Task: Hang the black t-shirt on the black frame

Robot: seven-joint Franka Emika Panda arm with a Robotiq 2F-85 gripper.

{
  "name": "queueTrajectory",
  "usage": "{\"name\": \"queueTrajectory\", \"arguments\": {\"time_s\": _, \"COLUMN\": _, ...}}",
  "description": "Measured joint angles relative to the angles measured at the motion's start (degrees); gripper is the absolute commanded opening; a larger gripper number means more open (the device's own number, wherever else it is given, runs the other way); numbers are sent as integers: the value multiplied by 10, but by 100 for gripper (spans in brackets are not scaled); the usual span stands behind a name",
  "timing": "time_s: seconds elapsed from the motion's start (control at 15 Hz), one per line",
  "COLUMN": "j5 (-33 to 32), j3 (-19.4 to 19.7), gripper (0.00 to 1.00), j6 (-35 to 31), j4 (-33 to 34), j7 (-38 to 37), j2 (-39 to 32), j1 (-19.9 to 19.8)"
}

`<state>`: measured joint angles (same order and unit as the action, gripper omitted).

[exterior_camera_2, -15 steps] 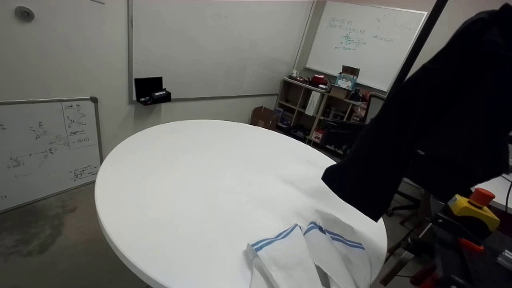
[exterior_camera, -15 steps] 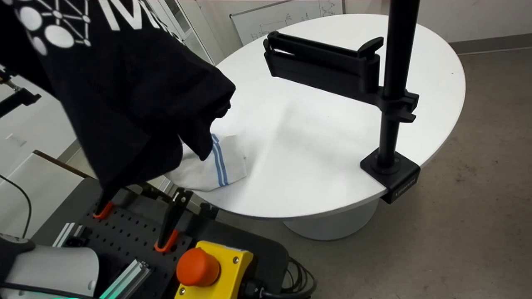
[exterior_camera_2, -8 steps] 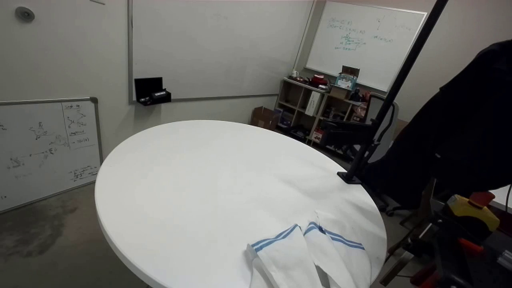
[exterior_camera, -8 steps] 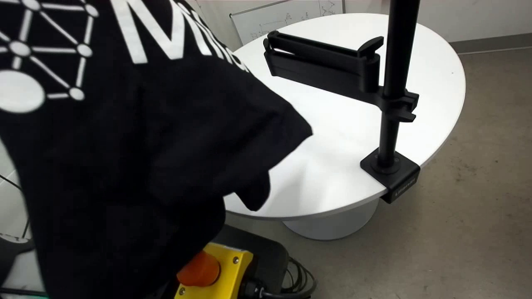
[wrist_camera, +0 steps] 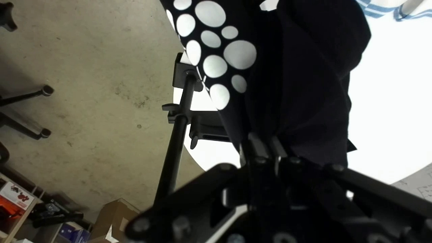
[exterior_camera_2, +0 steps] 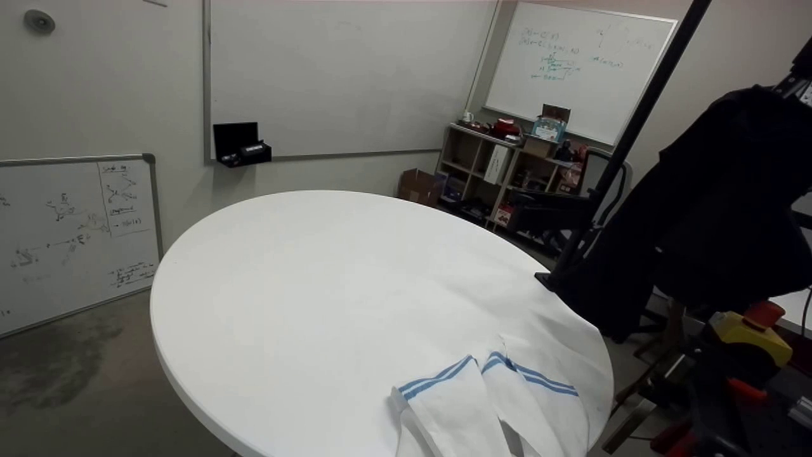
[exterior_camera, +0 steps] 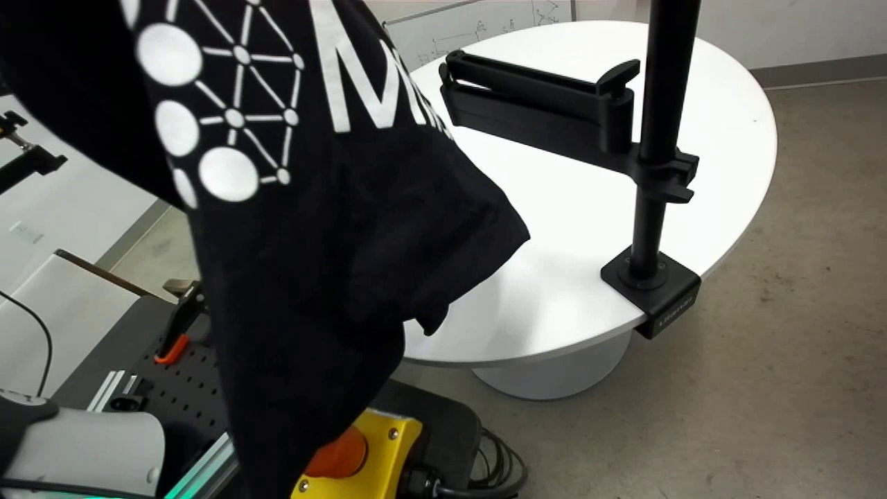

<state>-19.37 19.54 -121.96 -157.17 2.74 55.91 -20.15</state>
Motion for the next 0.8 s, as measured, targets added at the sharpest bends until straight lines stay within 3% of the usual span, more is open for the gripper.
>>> {"name": "queueTrajectory", "arguments": {"time_s": 0.4, "j5": 4, "j3": -23, "gripper": 1, "j6": -40, "j4": 52, "j7": 0, "j2": -123, "j1": 17}}
{"name": "queueTrajectory", "arguments": {"time_s": 0.8, "j5": 26, "j3": -46, "gripper": 1, "j6": -47, "j4": 146, "j7": -5, "j2": -249, "j1": 37}}
